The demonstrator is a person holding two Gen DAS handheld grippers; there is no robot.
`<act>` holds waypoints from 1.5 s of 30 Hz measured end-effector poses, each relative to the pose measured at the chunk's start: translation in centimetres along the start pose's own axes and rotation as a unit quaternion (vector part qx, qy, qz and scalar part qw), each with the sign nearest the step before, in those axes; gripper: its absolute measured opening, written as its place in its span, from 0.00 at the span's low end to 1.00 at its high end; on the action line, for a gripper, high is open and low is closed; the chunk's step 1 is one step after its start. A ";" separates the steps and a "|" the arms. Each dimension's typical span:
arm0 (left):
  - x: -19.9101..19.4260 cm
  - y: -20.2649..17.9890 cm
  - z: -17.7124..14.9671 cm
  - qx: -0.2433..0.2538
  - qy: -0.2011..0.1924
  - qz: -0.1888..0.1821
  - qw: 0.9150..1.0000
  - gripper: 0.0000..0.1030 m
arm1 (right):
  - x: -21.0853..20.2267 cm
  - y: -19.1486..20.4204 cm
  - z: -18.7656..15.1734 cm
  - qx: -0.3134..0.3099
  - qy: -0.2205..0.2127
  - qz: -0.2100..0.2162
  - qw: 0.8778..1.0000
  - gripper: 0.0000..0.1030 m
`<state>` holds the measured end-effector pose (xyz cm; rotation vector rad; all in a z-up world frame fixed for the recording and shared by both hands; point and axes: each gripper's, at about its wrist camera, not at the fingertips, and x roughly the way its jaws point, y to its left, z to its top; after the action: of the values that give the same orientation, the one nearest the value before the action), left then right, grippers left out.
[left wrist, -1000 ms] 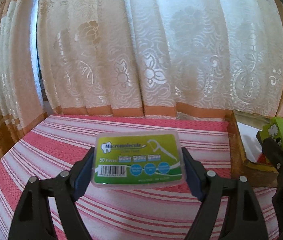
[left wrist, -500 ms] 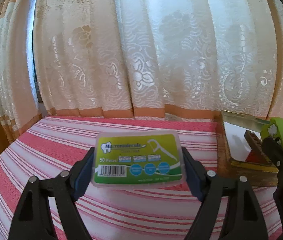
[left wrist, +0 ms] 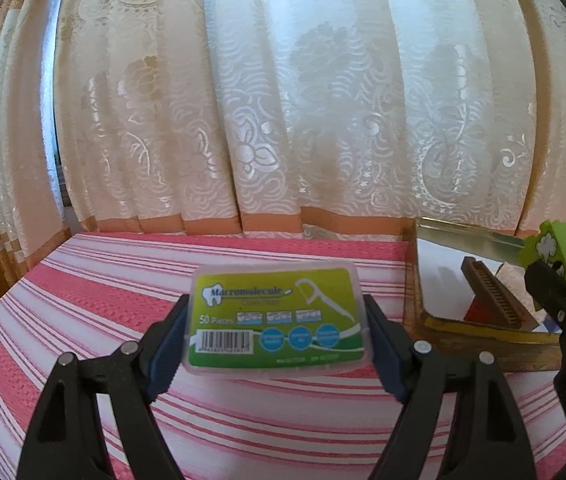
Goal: Organize rigid objects
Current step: 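Carry the floss box and green cube over the gold tray with both tools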
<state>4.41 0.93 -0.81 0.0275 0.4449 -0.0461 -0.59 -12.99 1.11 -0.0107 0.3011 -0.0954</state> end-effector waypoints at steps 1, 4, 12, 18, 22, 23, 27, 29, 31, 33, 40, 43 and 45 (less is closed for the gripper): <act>-0.1 -0.1 0.0 -0.002 0.000 -0.002 1.000 0.78 | -0.1 -0.2 0.0 0.001 -0.001 -0.001 1.000 0.33; -0.3 -0.6 0.1 -0.010 0.000 -0.011 1.000 0.78 | -0.3 -0.8 0.1 0.000 -0.004 -0.004 1.000 0.33; -0.9 -3.0 0.4 -0.004 -0.005 -0.026 1.000 0.78 | -0.7 -2.6 0.4 0.005 -0.011 -0.013 1.000 0.33; -1.1 -4.4 0.8 0.003 -0.009 -0.026 1.000 0.78 | -0.8 -4.5 0.7 0.011 -0.016 -0.024 1.000 0.33; -1.2 -5.4 1.2 0.012 -0.019 -0.027 0.999 0.78 | -0.4 -5.5 0.8 0.011 -0.015 -0.030 0.999 0.33; -1.2 -5.6 1.4 0.014 -0.023 -0.026 0.999 0.78 | -0.4 -5.8 0.8 0.013 -0.015 -0.031 0.999 0.33; -1.1 -6.1 2.2 0.008 -0.031 -0.031 0.999 0.78 | -0.3 -6.8 1.0 0.014 -0.020 -0.036 0.999 0.33; -1.1 -6.3 2.3 0.006 -0.031 -0.033 0.999 0.78 | -0.2 -7.4 1.0 0.014 -0.021 -0.039 0.999 0.33; -0.9 -6.8 2.6 0.008 -0.032 -0.036 0.999 0.78 | -0.1 -7.9 1.1 0.015 -0.021 -0.043 0.999 0.33; -0.7 -7.5 2.7 0.012 -0.033 -0.038 0.999 0.78 | 0.1 -8.5 1.2 0.017 -0.021 -0.049 0.998 0.33; -0.4 -10.2 3.3 0.022 -0.030 -0.062 0.997 0.78 | 0.4 -10.3 1.5 0.021 -0.023 -0.063 0.998 0.33; -0.1 -11.3 3.6 0.027 -0.031 -0.070 0.997 0.78 | 0.6 -11.2 1.7 0.028 -0.024 -0.070 0.997 0.33; 0.1 -11.9 3.7 0.029 -0.029 -0.075 0.996 0.78 | 0.8 -11.6 1.7 0.028 -0.025 -0.074 0.997 0.33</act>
<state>5.51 -11.13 2.26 0.0503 0.3862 -0.2078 -0.41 -24.58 2.82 0.0198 0.2478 -0.2506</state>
